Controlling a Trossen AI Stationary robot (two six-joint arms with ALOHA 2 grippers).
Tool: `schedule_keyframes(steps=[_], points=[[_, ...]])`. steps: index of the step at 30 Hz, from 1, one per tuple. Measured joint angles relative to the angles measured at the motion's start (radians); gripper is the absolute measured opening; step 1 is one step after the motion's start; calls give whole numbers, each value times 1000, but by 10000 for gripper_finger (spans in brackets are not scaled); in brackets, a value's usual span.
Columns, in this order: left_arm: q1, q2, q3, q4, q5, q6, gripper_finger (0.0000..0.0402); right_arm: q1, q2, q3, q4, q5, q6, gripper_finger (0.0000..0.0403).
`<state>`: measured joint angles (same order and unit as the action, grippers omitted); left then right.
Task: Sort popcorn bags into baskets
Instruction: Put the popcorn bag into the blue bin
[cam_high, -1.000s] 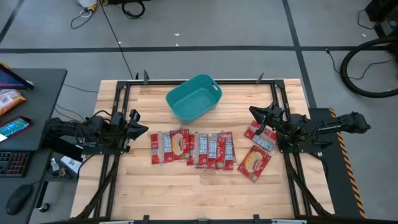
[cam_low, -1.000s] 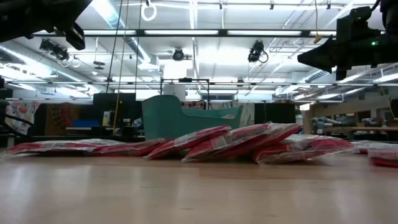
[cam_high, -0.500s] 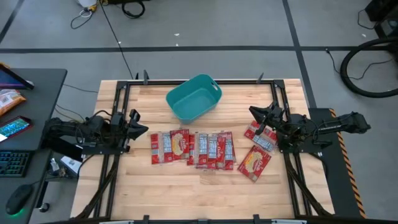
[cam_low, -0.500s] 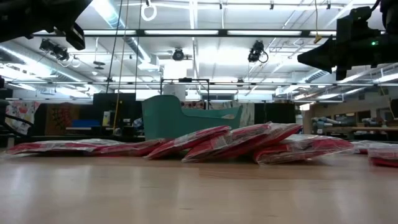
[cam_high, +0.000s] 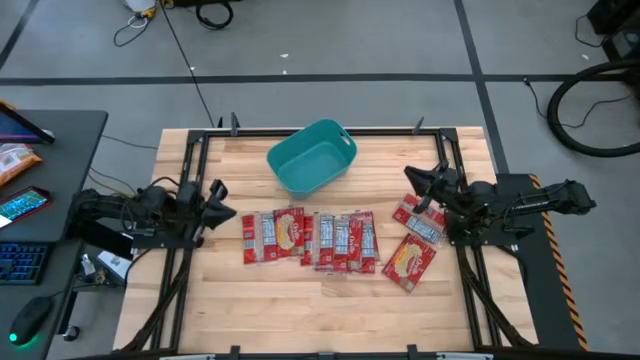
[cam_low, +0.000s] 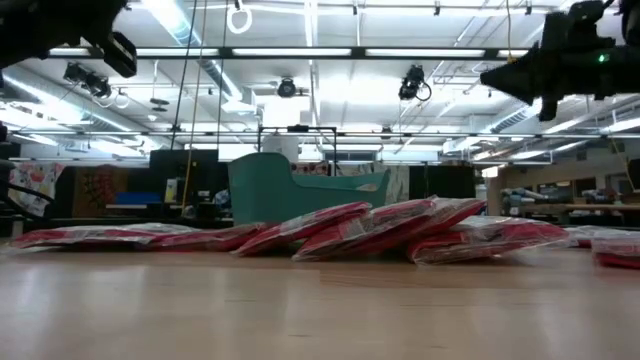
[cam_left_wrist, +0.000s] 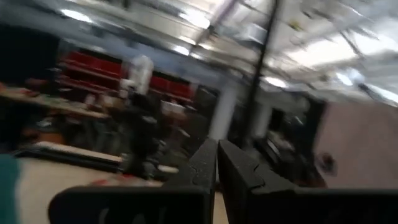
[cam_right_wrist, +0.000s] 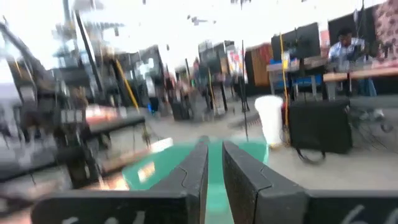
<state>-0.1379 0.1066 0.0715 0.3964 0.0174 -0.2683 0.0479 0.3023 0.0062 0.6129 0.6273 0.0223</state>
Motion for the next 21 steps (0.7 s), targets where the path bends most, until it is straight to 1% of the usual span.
schedule_keyframes(steps=[2,5,8,11,15,18,21], points=[[0,3,0,-13,47,17,23,0,0,0,94,0,-46,52],[0,5,0,-12,54,17,23,0,0,9,189,-3,-64,52],[0,5,0,-23,54,-5,23,0,2,38,195,-56,-28,52],[0,5,0,-50,54,-27,23,0,32,63,194,-100,10,52],[0,5,0,-116,55,-57,23,-13,114,94,194,-108,31,52],[0,5,0,-154,54,-59,23,-33,201,127,190,-139,48,52],[0,5,0,-155,31,-26,23,-62,303,195,114,-162,86,52]])
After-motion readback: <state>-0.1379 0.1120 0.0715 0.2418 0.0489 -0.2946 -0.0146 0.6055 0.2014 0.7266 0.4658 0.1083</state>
